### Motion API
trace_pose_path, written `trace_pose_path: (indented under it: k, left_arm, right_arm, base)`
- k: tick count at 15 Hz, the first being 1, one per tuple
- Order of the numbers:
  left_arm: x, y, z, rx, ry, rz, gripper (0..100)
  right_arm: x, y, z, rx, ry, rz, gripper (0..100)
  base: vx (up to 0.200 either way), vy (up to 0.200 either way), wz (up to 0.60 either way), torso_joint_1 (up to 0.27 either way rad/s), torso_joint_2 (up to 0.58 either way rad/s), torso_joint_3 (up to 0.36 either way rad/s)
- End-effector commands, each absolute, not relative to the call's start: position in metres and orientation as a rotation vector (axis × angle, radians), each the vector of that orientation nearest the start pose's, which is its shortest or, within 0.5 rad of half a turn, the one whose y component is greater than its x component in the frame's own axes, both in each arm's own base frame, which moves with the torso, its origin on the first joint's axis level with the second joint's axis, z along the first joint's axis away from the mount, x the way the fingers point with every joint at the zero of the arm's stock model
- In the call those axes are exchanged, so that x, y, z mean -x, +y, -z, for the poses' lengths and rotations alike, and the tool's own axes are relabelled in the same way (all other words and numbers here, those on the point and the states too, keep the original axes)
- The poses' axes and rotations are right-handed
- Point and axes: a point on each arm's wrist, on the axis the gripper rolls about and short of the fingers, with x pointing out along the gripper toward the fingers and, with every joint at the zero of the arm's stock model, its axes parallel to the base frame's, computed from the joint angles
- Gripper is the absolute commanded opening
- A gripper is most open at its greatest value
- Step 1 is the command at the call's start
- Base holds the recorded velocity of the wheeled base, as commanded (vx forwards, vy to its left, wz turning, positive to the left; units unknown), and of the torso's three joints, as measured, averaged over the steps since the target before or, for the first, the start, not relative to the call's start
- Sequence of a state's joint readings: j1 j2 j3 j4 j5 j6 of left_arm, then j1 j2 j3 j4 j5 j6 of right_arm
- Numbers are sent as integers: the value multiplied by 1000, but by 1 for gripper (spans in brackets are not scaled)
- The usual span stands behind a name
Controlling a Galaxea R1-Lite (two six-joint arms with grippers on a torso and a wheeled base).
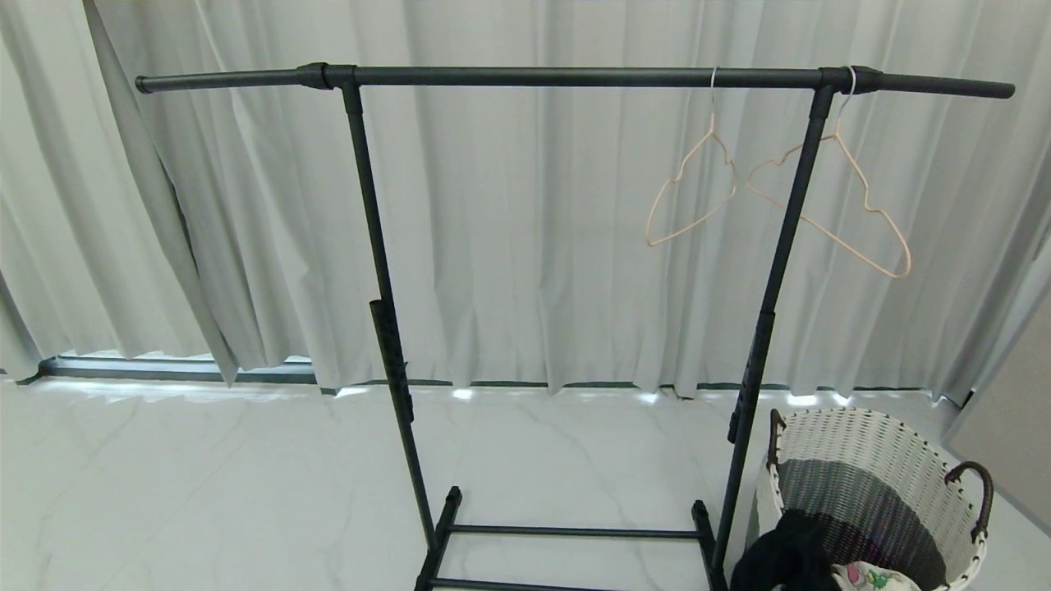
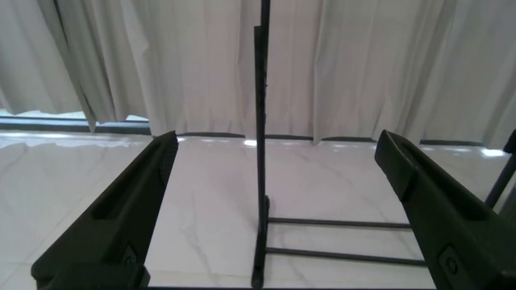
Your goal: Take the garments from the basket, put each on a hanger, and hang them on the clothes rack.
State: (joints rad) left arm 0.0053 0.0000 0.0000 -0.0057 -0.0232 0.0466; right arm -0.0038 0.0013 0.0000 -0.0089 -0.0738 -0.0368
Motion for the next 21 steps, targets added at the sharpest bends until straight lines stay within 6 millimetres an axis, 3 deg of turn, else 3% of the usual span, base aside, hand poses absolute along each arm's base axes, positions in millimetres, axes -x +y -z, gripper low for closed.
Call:
trace_pose_path:
  k: [1, 15, 16, 18, 20, 21]
  left_arm:
    - [23, -1, -76, -46, -5, 17, 100]
    - [23, -1, -76, -31, -5, 15, 100]
    - [23, -1, -76, -31, -3, 15, 100]
    - [23, -1, -76, -34, -3, 15, 100]
    - [23, -1, -76, -52, -4, 17, 100]
    - [23, -1, -76, -61, -4, 20, 100]
  right_arm:
    - [23, -2, -76, 37, -6, 77, 100]
    - [23, -1, -78, 22, -18, 71, 100]
    - [24, -1, -84, -11, -40, 38, 100]
    - [22, 0, -135, -77, -31, -78, 100]
    - [-4, 1, -168, 8, 92, -118, 100]
    - [-27, 3, -174, 91, 204, -124, 100]
  base:
    - [0, 0, 0, 0, 0, 0]
    - [0, 0, 0, 0, 0, 0]
    - [0, 0, 0, 0, 0, 0]
    - [0, 0, 0, 0, 0, 0]
    - [0, 0, 0, 0, 0, 0]
    - [0, 0, 0, 0, 0, 0]
